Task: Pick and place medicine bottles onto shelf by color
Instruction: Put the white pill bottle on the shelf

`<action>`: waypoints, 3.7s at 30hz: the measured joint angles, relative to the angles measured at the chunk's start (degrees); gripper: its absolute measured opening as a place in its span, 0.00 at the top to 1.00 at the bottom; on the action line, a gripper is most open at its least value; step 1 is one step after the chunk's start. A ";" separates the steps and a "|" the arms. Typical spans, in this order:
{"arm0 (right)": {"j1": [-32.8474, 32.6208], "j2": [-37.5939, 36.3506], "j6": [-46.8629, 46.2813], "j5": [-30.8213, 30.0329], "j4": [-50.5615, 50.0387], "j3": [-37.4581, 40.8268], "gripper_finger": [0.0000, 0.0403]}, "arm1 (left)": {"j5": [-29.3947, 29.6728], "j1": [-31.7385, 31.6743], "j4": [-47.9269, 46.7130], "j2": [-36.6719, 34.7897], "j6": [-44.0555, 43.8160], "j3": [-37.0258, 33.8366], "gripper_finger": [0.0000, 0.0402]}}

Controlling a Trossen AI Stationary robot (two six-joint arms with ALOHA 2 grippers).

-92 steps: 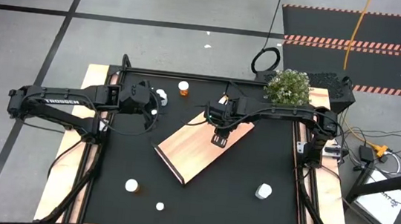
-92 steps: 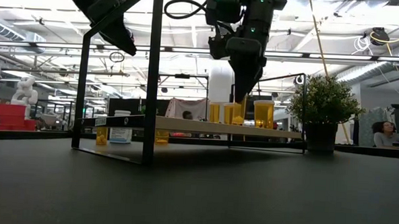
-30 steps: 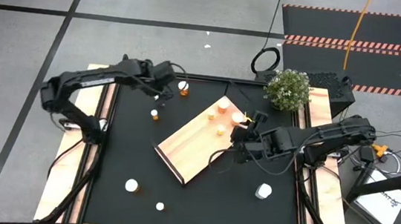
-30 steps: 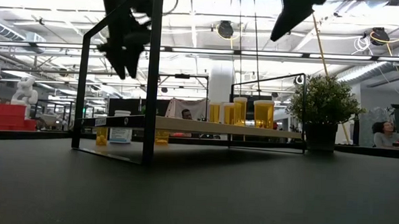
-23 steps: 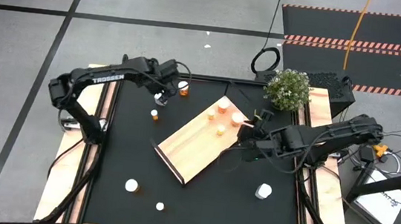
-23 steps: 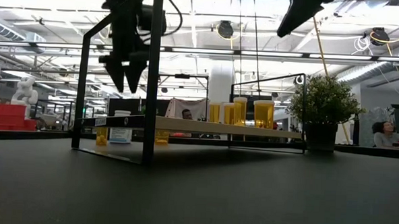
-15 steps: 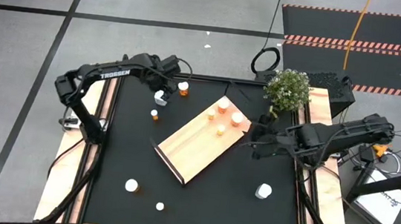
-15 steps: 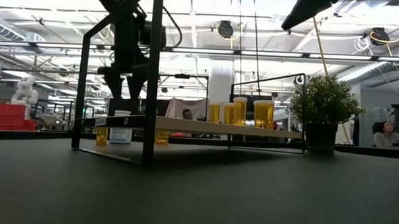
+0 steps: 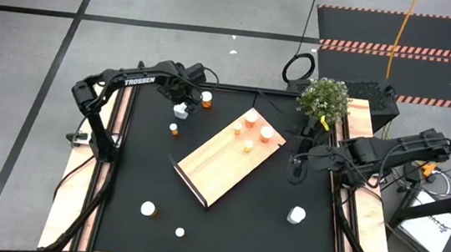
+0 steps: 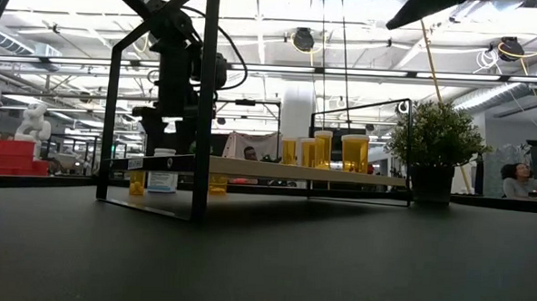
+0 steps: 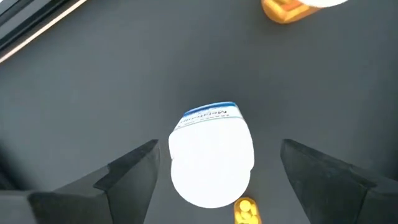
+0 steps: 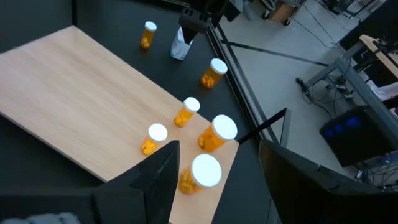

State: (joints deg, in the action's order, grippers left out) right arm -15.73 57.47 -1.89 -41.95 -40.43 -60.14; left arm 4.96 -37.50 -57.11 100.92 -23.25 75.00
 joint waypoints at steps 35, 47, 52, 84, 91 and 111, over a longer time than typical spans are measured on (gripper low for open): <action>0.02 0.00 4.13 0.19 3.98 1.16 0.47 | 0.11 -0.42 3.70 0.00 -2.56 -4.00 0.28; 0.02 0.00 4.11 0.20 3.98 1.16 0.47 | 0.03 0.75 3.31 -0.17 2.54 -3.96 0.43; 0.02 0.00 3.44 0.20 3.79 1.14 0.47 | -1.36 1.33 3.19 -0.88 8.84 -3.82 0.42; 0.03 0.02 3.44 0.05 5.48 1.90 0.47 | -0.43 17.06 -14.17 -4.52 43.80 21.86 0.52; 0.03 0.02 3.46 0.04 5.47 1.92 0.47 | -3.43 20.53 -12.00 -4.52 50.31 21.86 0.52; 0.04 0.02 4.33 0.02 5.47 1.92 0.47 | -8.12 25.97 -4.52 -2.52 76.87 21.88 0.51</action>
State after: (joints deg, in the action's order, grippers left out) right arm -15.68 57.49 2.44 -41.93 -34.96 -58.22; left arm -3.16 -11.53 -61.63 98.40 53.62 96.88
